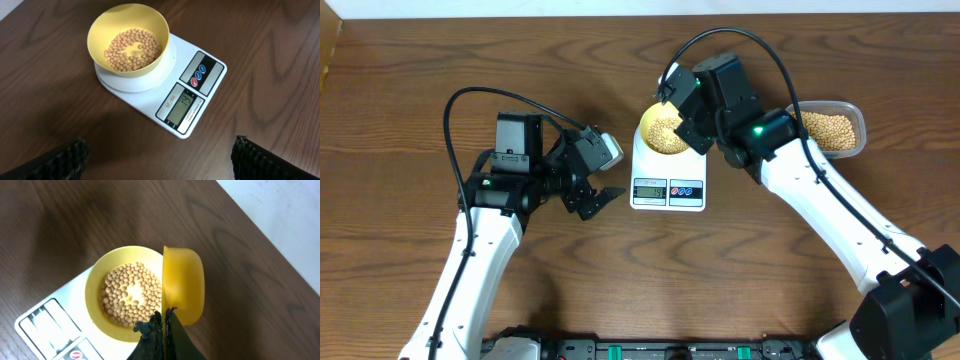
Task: Scoop item into bowl and weigh 50g on scale
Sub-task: 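Tilt the scoop to pour soybeans into the yellow bowl, then return the empty scoop right to the soybean tub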
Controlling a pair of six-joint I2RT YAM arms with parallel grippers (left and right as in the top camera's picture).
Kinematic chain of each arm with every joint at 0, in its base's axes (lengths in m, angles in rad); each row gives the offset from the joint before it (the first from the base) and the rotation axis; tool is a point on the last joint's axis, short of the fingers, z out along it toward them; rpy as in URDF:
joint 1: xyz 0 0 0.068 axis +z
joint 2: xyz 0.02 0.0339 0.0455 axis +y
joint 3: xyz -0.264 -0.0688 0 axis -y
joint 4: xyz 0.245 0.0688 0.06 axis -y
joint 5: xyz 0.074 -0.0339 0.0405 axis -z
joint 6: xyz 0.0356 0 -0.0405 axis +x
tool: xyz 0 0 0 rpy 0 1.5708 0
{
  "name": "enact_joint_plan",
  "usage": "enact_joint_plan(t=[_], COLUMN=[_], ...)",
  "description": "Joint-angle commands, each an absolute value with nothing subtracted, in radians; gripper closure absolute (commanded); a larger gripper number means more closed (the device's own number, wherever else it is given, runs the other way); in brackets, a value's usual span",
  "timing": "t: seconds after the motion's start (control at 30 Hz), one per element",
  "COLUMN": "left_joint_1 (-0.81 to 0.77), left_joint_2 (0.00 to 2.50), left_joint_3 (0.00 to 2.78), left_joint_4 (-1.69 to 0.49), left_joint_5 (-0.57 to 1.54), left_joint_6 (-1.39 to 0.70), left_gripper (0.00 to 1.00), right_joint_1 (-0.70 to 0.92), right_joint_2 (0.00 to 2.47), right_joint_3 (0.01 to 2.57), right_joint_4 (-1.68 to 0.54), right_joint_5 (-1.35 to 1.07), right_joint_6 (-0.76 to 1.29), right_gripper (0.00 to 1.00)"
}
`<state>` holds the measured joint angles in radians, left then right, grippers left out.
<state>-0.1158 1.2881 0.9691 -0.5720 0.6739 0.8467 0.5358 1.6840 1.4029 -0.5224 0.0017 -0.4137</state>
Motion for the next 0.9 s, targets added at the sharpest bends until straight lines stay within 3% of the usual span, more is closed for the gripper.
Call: enact_joint_plan(t=[0.0,0.43,0.87], left_joint_1=[-0.112,-0.112,-0.112], left_joint_2=[1.291,1.291,1.291], left_joint_3=[0.999,0.999,0.999], left_joint_4=[-0.572,-0.572,-0.572], left_joint_5=[0.668,0.668,0.668], left_joint_6=[0.863,0.863,0.863], left_gripper=[0.07,0.07,0.07], right_joint_1=[0.55,0.476,0.102], right_joint_2=[1.687,1.639,1.587], right_joint_3=[1.406,1.406,1.406], right_joint_4=[-0.512,-0.513,-0.636], right_joint_5=[0.038,-0.118,-0.489], right_joint_6=[-0.458,-0.316,-0.187], right_gripper=[0.99,0.99,0.99])
